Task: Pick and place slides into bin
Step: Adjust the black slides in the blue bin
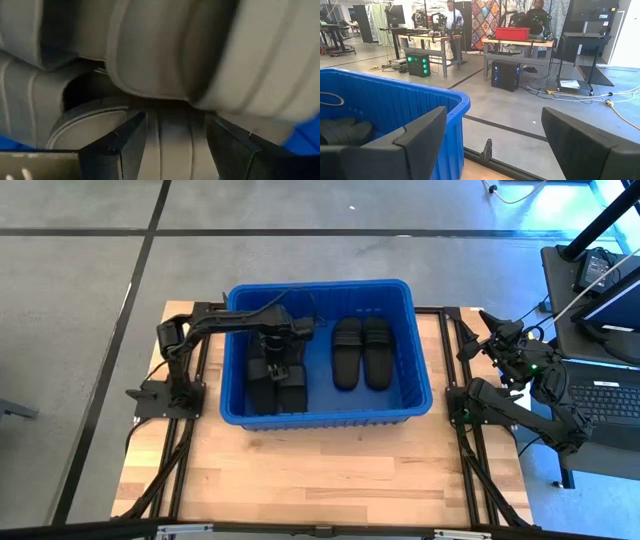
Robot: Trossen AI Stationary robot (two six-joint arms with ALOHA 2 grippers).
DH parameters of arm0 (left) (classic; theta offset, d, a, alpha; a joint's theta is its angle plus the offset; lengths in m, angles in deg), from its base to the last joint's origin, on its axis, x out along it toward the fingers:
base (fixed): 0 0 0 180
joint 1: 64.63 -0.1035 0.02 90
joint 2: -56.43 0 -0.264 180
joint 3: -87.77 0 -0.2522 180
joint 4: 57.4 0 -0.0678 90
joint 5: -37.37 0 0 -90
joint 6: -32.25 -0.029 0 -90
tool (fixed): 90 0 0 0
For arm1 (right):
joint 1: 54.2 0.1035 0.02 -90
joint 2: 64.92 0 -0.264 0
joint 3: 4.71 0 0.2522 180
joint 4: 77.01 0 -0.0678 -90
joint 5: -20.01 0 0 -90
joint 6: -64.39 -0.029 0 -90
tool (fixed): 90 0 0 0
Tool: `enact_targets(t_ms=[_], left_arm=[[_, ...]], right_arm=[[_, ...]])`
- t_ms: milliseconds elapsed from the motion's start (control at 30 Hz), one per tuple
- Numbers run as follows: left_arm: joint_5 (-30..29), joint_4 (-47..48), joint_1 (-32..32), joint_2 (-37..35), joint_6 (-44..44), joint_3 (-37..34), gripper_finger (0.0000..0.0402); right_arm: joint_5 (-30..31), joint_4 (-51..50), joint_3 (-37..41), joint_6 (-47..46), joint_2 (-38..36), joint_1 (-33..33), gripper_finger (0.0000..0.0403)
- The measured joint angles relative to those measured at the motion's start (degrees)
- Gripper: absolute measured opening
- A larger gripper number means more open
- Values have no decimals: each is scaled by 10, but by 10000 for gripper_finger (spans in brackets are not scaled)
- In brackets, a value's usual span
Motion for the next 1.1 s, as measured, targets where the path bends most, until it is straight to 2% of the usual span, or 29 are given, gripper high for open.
enact_targets(t_ms=[267,400,467,633,800,967,1100], left_arm=[[5,19,-1,-16,2,68,195],[-47,6,-6,-17,2,107,195],[-66,-26,-14,-17,-5,111,195],[-29,-147,-32,-11,-28,111,195],[-46,-265,-49,5,-50,112,195],[-24,-315,-59,42,-50,112,195],[-41,-316,-57,85,-60,112,195]], right_arm=[[0,0,0,0,0,0,327],[0,0,0,0,0,0,327],[0,0,0,0,0,0,327],[0,0,0,0,0,0,327],[0,0,0,0,0,0,327],[0,0,0,0,0,0,327],[0,0,0,0,0,0,327]])
